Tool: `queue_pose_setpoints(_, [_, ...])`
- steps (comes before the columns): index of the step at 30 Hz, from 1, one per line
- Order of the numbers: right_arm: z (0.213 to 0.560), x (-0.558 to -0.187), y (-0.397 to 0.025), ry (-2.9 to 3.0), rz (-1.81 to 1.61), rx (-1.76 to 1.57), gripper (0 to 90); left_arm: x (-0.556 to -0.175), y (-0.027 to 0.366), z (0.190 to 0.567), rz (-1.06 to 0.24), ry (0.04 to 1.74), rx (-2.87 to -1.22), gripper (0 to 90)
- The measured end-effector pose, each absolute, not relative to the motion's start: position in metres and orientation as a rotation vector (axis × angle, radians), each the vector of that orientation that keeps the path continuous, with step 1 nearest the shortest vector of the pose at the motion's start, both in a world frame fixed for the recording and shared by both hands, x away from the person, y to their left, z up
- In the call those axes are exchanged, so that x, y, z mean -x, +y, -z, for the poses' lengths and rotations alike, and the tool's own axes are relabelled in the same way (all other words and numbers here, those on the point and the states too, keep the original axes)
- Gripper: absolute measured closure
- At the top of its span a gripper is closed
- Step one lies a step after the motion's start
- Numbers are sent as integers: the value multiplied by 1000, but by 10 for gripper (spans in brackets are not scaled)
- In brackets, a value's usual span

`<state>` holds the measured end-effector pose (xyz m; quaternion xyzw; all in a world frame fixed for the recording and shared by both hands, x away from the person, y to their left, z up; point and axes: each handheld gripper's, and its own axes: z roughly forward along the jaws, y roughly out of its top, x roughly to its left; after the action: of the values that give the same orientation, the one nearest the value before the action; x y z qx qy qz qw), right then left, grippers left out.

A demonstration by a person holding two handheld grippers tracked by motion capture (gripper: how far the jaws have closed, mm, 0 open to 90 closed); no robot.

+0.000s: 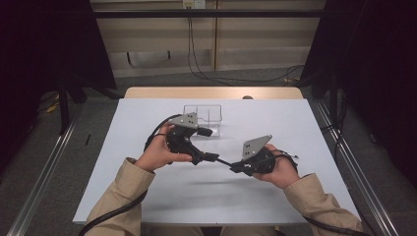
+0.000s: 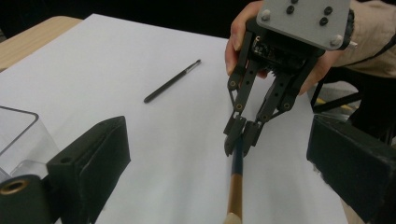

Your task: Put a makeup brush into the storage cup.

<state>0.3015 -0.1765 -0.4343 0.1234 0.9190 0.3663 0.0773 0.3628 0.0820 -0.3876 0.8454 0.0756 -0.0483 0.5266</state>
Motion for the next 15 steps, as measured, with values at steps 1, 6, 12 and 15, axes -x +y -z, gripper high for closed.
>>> queue_pose_setpoints(1, [434,-302,-177,2748,-1102,-369,851,-363,83,388,111,183,-2013,56])
queue_pose_setpoints(6, [435,-302,-178,2738,-1130,-394,850,-362,87,392,115,200,-1982,54])
queue_pose_setpoints(12, [436,-302,-177,2726,-1159,-408,850,-362,90,396,112,213,-1928,53])
queue_pose_setpoints(15, [436,-302,-178,2722,-1172,-418,850,-362,91,397,115,215,-1905,53])
